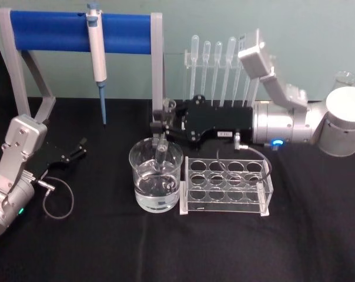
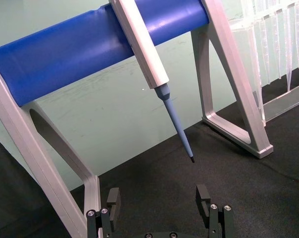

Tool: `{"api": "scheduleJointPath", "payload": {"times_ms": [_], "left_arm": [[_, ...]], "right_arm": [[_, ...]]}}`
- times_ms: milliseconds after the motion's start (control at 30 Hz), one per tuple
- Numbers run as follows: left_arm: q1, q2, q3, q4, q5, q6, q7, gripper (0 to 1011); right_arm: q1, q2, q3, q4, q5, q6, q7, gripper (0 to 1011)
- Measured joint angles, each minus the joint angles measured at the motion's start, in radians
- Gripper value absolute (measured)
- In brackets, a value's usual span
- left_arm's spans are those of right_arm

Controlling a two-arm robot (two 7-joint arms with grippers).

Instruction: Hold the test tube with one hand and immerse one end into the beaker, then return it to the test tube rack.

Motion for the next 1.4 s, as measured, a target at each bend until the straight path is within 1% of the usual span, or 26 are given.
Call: {"api": "scheduleJointPath", "payload": {"times_ms": [67, 100, 133, 167, 300, 333, 400, 433, 467, 500, 533, 567, 600, 633, 733, 767, 867, 900, 933, 967, 1000, 1033, 1200, 1300, 1400], "left_arm": [[0.0, 0.0, 0.0, 0.0, 0.0, 0.0, 0.0, 1000], [0.0, 0.0, 0.0, 0.0, 0.0, 0.0, 0.0, 1000], [0.0, 0.0, 0.0, 0.0, 0.0, 0.0, 0.0, 1000], [0.0, 0.0, 0.0, 0.0, 0.0, 0.0, 0.0, 1000], [0.0, 0.0, 0.0, 0.0, 0.0, 0.0, 0.0, 1000], [0.0, 0.0, 0.0, 0.0, 0.0, 0.0, 0.0, 1000], [0.0, 0.0, 0.0, 0.0, 0.0, 0.0, 0.0, 1000], [0.0, 0.0, 0.0, 0.0, 0.0, 0.0, 0.0, 1000], [0.0, 0.0, 0.0, 0.0, 0.0, 0.0, 0.0, 1000], [0.0, 0.0, 0.0, 0.0, 0.0, 0.0, 0.0, 1000], [0.0, 0.0, 0.0, 0.0, 0.0, 0.0, 0.0, 1000], [0.0, 0.0, 0.0, 0.0, 0.0, 0.0, 0.0, 1000], [0.0, 0.0, 0.0, 0.0, 0.0, 0.0, 0.0, 1000], [0.0, 0.0, 0.0, 0.0, 0.0, 0.0, 0.0, 1000], [0.0, 0.0, 0.0, 0.0, 0.0, 0.0, 0.0, 1000], [0.0, 0.0, 0.0, 0.0, 0.0, 0.0, 0.0, 1000], [0.0, 0.0, 0.0, 0.0, 0.0, 0.0, 0.0, 1000], [0.0, 0.0, 0.0, 0.0, 0.0, 0.0, 0.0, 1000], [0.0, 0.0, 0.0, 0.0, 0.0, 0.0, 0.0, 1000], [0.0, 0.0, 0.0, 0.0, 0.0, 0.0, 0.0, 1000], [0.0, 0.0, 0.0, 0.0, 0.0, 0.0, 0.0, 1000], [0.0, 0.0, 0.0, 0.0, 0.0, 0.0, 0.0, 1000], [0.0, 0.0, 0.0, 0.0, 0.0, 0.0, 0.0, 1000], [0.0, 0.0, 0.0, 0.0, 0.0, 0.0, 0.0, 1000], [0.0, 0.0, 0.0, 0.0, 0.0, 0.0, 0.0, 1000]], "right_arm": [[0.003, 0.009, 0.005, -0.022, 0.006, 0.006, -0.003, 238], [0.005, 0.018, 0.01, -0.044, 0.013, 0.012, -0.006, 238], [0.005, 0.018, 0.01, -0.044, 0.013, 0.012, -0.006, 238], [0.007, 0.035, 0.02, -0.08, 0.024, 0.022, -0.012, 238], [0.007, 0.065, 0.032, -0.136, 0.038, 0.038, -0.029, 238], [0.005, 0.082, 0.04, -0.165, 0.044, 0.047, -0.038, 238], [-0.001, 0.103, 0.05, -0.2, 0.052, 0.058, -0.051, 238], [-0.008, 0.123, 0.058, -0.23, 0.058, 0.066, -0.06, 239], [-0.008, 0.123, 0.058, -0.23, 0.058, 0.066, -0.06, 238], [-0.024, 0.16, 0.072, -0.277, 0.071, 0.079, -0.075, 238], [-0.024, 0.16, 0.072, -0.277, 0.071, 0.079, -0.075, 238], [-0.038, 0.186, 0.082, -0.306, 0.079, 0.084, -0.083, 238], [-0.046, 0.2, 0.089, -0.321, 0.084, 0.086, -0.087, 238], [-0.063, 0.226, 0.102, -0.346, 0.094, 0.088, -0.096, 238], [-0.097, 0.268, 0.123, -0.383, 0.11, 0.087, -0.11, 238], [-0.121, 0.297, 0.137, -0.405, 0.118, 0.084, -0.117, 238], [-0.158, 0.334, 0.153, -0.433, 0.126, 0.076, -0.126, 238], [-0.184, 0.356, 0.163, -0.446, 0.131, 0.069, -0.133, 238], [-0.196, 0.365, 0.168, -0.453, 0.131, 0.065, -0.136, 238], [-0.224, 0.382, 0.176, -0.464, 0.131, 0.055, -0.146, 238], [-0.224, 0.382, 0.176, -0.464, 0.131, 0.055, -0.146, 238], [-0.251, 0.395, 0.184, -0.472, 0.13, 0.044, -0.157, 238], [-0.32, 0.411, 0.207, -0.475, 0.123, 0.005, -0.187, 238], [-0.335, 0.41, 0.211, -0.468, 0.115, -0.001, -0.193, 238], [-0.347, 0.4, 0.213, -0.452, 0.103, -0.008, -0.195, 238]]}}
